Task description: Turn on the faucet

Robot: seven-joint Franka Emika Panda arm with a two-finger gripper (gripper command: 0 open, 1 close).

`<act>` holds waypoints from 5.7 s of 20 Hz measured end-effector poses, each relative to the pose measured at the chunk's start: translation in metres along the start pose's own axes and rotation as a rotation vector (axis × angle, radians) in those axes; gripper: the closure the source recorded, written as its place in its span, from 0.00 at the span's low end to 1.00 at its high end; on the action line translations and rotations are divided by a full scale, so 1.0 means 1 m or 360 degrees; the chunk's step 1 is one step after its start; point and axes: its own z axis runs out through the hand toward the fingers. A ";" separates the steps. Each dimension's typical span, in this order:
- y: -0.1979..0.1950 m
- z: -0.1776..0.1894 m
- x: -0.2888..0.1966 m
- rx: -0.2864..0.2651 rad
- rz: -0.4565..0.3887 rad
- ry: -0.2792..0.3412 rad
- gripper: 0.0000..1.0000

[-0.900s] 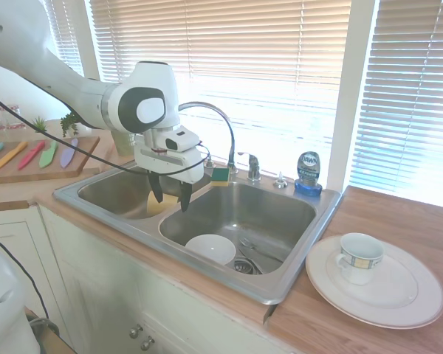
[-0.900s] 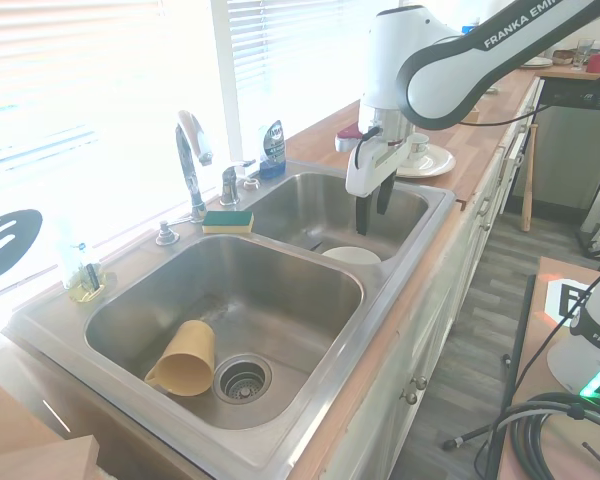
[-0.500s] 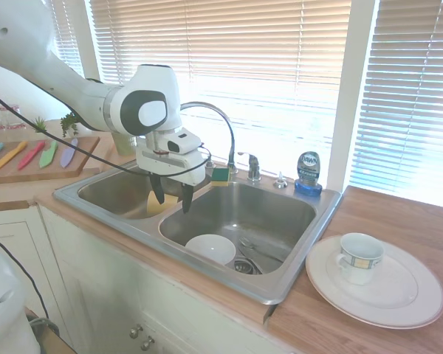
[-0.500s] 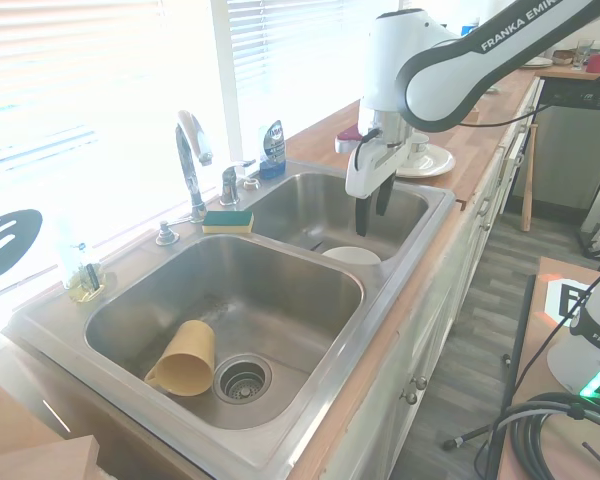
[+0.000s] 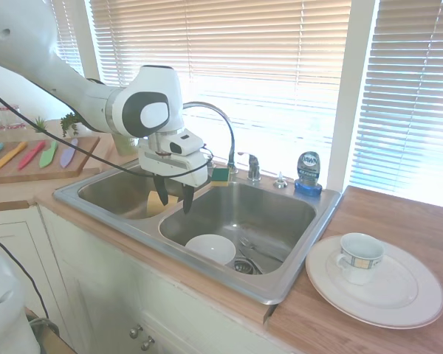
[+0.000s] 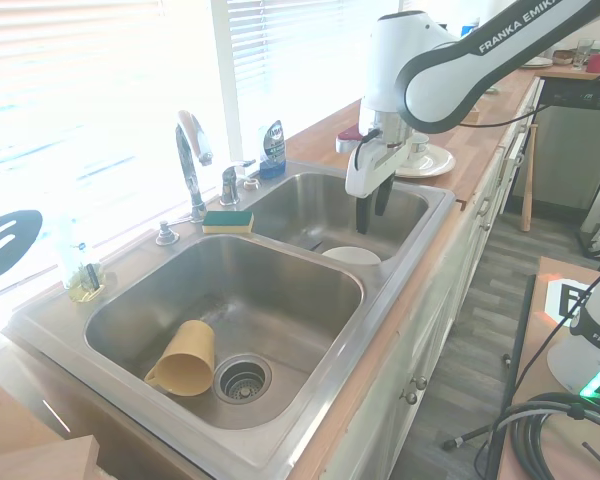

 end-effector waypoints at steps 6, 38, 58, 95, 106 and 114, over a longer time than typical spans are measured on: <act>0.003 0.002 0.004 -0.0003 0.0011 -0.0003 1.00; -0.145 0.016 0.135 0.0107 0.0009 0.0171 1.00; -0.180 0.013 0.167 0.0398 0.0143 0.0529 1.00; -0.201 -0.034 0.184 0.0542 0.0173 0.0728 1.00; -0.172 0.006 0.201 0.0177 0.0202 0.0154 1.00; -0.137 0.000 0.164 0.0071 0.0169 0.0035 1.00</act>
